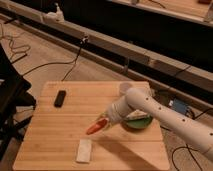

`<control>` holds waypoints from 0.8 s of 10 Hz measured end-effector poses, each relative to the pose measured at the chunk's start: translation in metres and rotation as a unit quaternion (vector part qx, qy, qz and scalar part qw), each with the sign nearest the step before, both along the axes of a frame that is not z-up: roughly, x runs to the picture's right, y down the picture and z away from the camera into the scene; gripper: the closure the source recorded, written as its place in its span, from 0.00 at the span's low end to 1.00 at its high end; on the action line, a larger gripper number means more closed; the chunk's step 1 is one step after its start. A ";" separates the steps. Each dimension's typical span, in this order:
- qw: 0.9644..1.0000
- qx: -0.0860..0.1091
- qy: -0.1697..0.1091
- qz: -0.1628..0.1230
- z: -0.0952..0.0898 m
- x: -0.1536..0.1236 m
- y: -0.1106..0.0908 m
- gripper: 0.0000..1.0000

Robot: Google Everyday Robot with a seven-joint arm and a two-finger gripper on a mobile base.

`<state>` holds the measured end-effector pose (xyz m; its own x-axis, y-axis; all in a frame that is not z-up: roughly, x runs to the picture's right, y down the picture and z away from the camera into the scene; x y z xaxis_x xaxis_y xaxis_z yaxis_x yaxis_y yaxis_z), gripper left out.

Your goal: Place the pepper on the white sponge

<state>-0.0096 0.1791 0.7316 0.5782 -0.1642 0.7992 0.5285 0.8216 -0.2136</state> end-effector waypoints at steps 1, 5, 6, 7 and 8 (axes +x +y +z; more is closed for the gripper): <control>1.000 0.000 -0.001 -0.001 0.000 -0.001 0.000 1.00; 1.000 0.019 0.013 -0.018 0.000 -0.005 0.003 1.00; 0.999 0.025 0.009 -0.026 -0.004 -0.015 0.008 1.00; 0.999 0.027 0.000 -0.032 -0.011 -0.027 0.014 1.00; 0.999 0.026 -0.009 -0.035 -0.016 -0.037 0.021 1.00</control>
